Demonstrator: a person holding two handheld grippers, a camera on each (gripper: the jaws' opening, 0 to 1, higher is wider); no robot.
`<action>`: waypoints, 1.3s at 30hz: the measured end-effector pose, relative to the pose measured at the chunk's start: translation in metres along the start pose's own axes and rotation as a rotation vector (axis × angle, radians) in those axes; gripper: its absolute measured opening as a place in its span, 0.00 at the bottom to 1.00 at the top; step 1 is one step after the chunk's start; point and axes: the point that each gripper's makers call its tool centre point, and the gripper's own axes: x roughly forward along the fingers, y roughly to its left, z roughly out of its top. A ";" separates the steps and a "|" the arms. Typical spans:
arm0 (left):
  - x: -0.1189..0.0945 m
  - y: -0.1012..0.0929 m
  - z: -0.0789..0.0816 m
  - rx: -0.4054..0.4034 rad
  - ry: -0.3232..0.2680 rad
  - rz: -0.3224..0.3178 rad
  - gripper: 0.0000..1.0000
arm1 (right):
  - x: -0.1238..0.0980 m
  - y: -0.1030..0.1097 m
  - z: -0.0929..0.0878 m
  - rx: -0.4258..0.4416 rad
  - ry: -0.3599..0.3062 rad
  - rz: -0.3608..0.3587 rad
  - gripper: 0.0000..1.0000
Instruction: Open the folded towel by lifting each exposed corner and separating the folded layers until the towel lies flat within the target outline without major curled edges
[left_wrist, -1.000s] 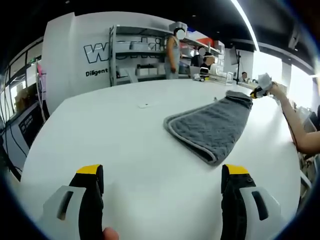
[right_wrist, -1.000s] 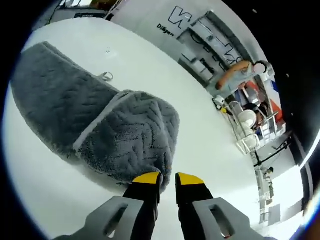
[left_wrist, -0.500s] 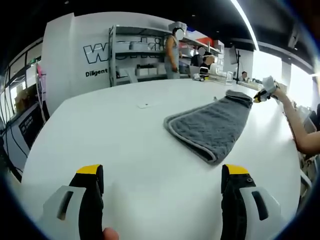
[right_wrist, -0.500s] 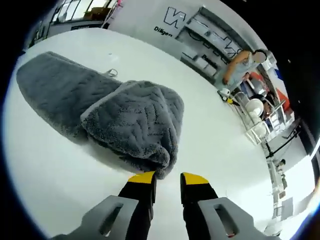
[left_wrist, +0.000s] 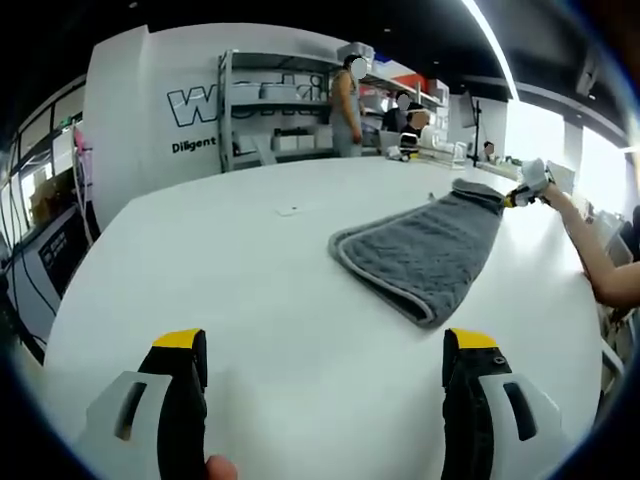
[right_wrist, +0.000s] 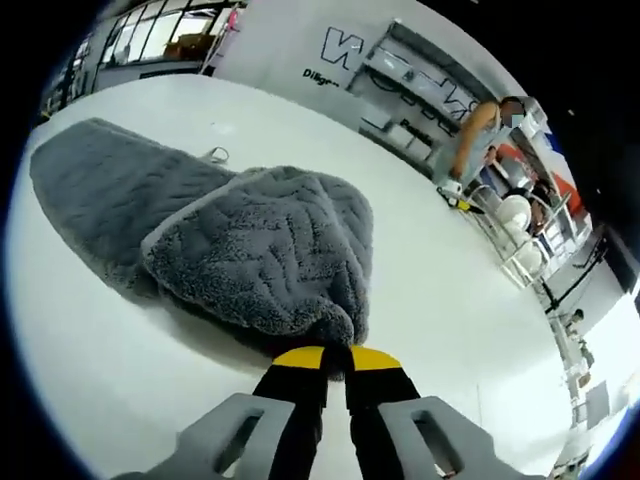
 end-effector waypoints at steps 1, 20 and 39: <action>0.000 0.000 0.001 0.001 -0.004 -0.001 0.96 | -0.001 -0.002 0.001 0.014 -0.015 -0.008 0.02; -0.005 -0.013 0.016 0.002 -0.071 -0.056 0.96 | 0.001 -0.030 -0.031 0.196 -0.040 -0.124 0.01; -0.006 -0.012 0.016 -0.002 -0.076 -0.053 0.96 | -0.034 -0.005 -0.031 0.200 0.087 -0.133 0.65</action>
